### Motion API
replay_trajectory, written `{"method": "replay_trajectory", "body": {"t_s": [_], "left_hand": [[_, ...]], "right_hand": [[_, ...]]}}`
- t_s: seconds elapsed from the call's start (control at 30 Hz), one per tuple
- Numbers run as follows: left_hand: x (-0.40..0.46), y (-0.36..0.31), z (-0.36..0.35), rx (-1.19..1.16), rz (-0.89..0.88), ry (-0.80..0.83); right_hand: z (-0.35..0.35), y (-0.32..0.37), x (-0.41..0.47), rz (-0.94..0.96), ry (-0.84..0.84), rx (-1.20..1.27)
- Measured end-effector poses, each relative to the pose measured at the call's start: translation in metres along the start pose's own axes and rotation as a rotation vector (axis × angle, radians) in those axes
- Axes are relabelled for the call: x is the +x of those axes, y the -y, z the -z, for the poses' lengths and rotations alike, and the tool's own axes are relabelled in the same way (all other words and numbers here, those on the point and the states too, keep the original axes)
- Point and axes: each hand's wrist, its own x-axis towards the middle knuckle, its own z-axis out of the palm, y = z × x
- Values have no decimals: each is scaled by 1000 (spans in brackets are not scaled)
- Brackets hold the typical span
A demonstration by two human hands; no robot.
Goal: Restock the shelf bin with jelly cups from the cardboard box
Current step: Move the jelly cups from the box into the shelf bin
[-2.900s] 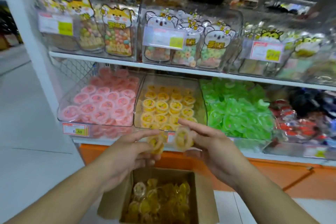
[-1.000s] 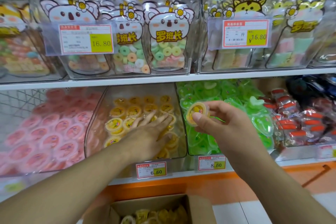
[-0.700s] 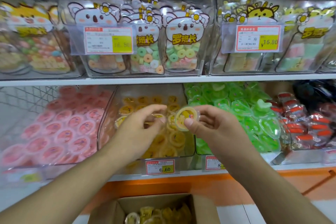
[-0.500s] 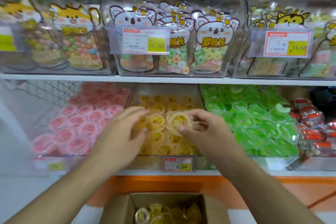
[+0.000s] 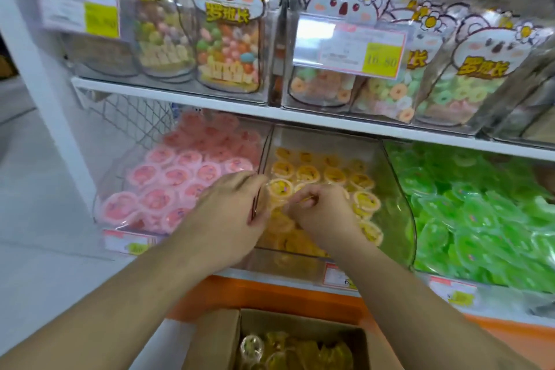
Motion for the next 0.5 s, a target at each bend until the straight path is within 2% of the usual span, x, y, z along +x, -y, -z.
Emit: {"method": "replay_trajectory", "body": {"t_s": [0.23,0.37,0.5], "left_hand": [[-1,5,1,-12,-24,24],[-2,6,0,-6,-37,24],[-3,8,1,-22,-53,20]], "right_hand": [[16,0,-16,214,16,-278],[35,-8,-28,359,148,-361],[36,-10,-31,392,291,-453]]}}
